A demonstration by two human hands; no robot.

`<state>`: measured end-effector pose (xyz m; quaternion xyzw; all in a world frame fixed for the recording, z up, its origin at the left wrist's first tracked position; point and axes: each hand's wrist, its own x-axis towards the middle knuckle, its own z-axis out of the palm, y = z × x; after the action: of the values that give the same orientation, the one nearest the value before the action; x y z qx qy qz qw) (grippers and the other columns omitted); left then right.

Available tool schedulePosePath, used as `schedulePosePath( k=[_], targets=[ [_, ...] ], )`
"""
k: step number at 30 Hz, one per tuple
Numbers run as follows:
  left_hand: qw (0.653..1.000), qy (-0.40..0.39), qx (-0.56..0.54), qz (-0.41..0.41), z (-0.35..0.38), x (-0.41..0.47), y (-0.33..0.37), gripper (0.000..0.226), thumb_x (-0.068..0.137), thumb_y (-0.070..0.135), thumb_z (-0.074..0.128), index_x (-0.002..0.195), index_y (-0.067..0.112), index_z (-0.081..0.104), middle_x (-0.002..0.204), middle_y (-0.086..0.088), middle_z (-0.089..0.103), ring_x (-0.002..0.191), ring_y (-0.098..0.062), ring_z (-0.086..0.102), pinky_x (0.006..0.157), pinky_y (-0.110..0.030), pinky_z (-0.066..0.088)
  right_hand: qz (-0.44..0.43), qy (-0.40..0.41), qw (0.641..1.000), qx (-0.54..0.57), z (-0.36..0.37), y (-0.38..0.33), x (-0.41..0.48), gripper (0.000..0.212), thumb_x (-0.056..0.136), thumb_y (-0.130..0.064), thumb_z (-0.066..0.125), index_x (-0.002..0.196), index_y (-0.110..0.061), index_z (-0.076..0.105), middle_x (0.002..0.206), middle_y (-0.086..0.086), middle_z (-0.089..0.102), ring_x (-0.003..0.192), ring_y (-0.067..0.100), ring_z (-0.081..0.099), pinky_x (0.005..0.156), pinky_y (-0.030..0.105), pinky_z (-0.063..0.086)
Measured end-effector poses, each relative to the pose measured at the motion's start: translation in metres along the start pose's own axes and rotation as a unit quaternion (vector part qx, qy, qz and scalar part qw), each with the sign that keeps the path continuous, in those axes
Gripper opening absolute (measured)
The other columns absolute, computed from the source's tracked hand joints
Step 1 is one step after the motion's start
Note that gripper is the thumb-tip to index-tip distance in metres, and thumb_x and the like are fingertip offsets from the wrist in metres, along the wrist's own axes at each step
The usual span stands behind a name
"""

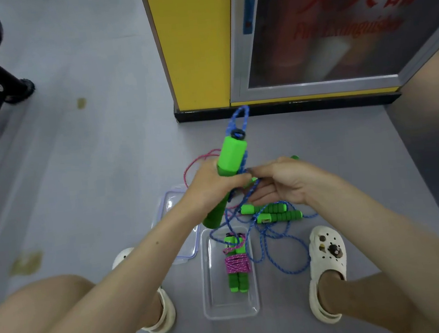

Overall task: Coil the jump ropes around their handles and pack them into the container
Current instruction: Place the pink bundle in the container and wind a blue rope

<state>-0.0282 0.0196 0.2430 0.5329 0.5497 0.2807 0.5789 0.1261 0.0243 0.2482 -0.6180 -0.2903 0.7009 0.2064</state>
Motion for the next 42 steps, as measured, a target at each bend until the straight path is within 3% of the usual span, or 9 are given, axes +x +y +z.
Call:
schedulePosePath(
  k=[6, 13, 18, 22, 25, 29, 32, 37, 42],
  targets=[
    [0.999, -0.025, 0.026, -0.024, 0.007, 0.003, -0.003, 0.034, 0.078, 0.016, 0.076, 0.095, -0.008, 0.059, 0.072, -0.01, 0.059, 0.062, -0.017, 0.051, 0.061, -0.03, 0.041, -0.052, 0.025, 0.998, -0.001, 0.001, -0.002, -0.001, 0.009, 0.099, -0.016, 0.048, 0.096, -0.015, 0.057, 0.056, 0.012, 0.065, 0.049, 0.024, 0.067, 0.055, 0.035, 0.059],
    [0.995, -0.065, 0.041, -0.07, 0.007, 0.003, -0.006, 0.036, 0.077, 0.022, 0.078, 0.095, -0.005, 0.062, 0.079, -0.021, 0.066, 0.063, -0.02, 0.058, 0.063, -0.034, 0.049, -0.083, 0.009, 0.996, -0.01, -0.001, 0.0, 0.0, 0.032, 0.097, -0.015, 0.052, 0.128, -0.01, 0.056, 0.095, 0.014, 0.057, 0.068, 0.027, 0.065, 0.076, 0.043, 0.059],
    [0.983, 0.024, -0.145, -0.106, 0.003, 0.004, 0.001, 0.008, 0.084, 0.003, 0.067, 0.088, -0.003, 0.063, 0.066, -0.01, 0.064, 0.054, -0.016, 0.062, 0.054, -0.023, 0.052, -0.061, 0.041, 0.996, -0.047, -0.001, 0.002, 0.002, 0.041, 0.09, 0.006, 0.047, 0.125, -0.015, 0.049, 0.087, 0.013, 0.06, 0.063, 0.016, 0.065, 0.068, 0.032, 0.06],
    [0.936, 0.037, -0.324, -0.133, -0.003, 0.007, 0.008, 0.014, 0.088, 0.005, 0.061, 0.074, 0.006, 0.058, 0.059, -0.005, 0.058, 0.049, -0.015, 0.057, 0.051, -0.024, 0.052, -0.03, 0.049, 0.995, -0.083, 0.009, 0.01, 0.007, 0.063, 0.077, 0.01, 0.057, 0.129, -0.014, 0.031, 0.108, 0.017, 0.062, 0.102, 0.029, 0.064, 0.079, 0.034, 0.055],
    [0.914, 0.044, -0.383, -0.125, -0.006, 0.008, 0.008, 0.02, 0.089, 0.007, 0.059, 0.069, 0.01, 0.057, 0.054, -0.001, 0.052, 0.043, -0.011, 0.049, 0.051, -0.025, 0.051, -0.042, -0.004, 0.997, -0.069, 0.018, 0.015, 0.008, 0.064, 0.073, 0.015, 0.057, 0.124, -0.013, 0.031, 0.119, 0.026, 0.058, 0.107, 0.03, 0.061, 0.09, 0.042, 0.052],
    [0.91, 0.052, -0.398, -0.1, -0.011, 0.008, 0.01, 0.023, 0.091, 0.008, 0.053, 0.07, 0.013, 0.051, 0.048, 0.003, 0.045, 0.038, -0.008, 0.039, 0.046, -0.021, 0.044, -0.056, -0.08, 0.992, -0.078, 0.018, 0.016, 0.001, 0.064, 0.079, 0.009, 0.067, 0.125, -0.014, 0.03, 0.102, 0.02, 0.066, 0.073, 0.026, 0.068, 0.071, 0.029, 0.057],
    [0.903, 0.076, -0.41, -0.1, -0.022, 0.009, 0.011, 0.022, 0.091, 0.007, 0.053, 0.07, 0.014, 0.048, 0.046, 0.004, 0.044, 0.036, -0.007, 0.036, 0.045, -0.02, 0.039, -0.067, -0.049, 0.985, -0.151, 0.014, 0.016, 0.0, 0.051, 0.084, -0.003, 0.068, 0.125, -0.012, 0.038, 0.078, 0.014, 0.067, 0.053, 0.015, 0.059, 0.051, 0.02, 0.049],
    [0.905, 0.156, -0.378, -0.116, -0.044, 0.011, 0.002, 0.022, 0.089, 0.006, 0.056, 0.07, 0.015, 0.049, 0.047, 0.003, 0.046, 0.036, -0.008, 0.037, 0.045, -0.021, 0.038, -0.08, -0.004, 0.963, -0.256, -0.002, 0.021, 0.008, 0.006, 0.087, -0.013, 0.067, 0.089, -0.007, 0.067, 0.058, 0.004, 0.06, 0.046, 0.009, 0.049, 0.05, 0.017, 0.042],
    [0.887, 0.229, -0.37, -0.153, -0.067, 0.012, -0.012, 0.02, 0.088, 0.004, 0.056, 0.072, 0.014, 0.048, 0.045, 0.003, 0.045, 0.034, -0.009, 0.037, 0.042, -0.016, 0.037, -0.077, 0.082, 0.93, -0.351, -0.028, 0.029, 0.016, 0.022, 0.085, -0.017, 0.069, 0.064, -0.013, 0.068, 0.048, -0.003, 0.052, 0.046, 0.007, 0.047, 0.052, 0.023, 0.038]
  ],
)
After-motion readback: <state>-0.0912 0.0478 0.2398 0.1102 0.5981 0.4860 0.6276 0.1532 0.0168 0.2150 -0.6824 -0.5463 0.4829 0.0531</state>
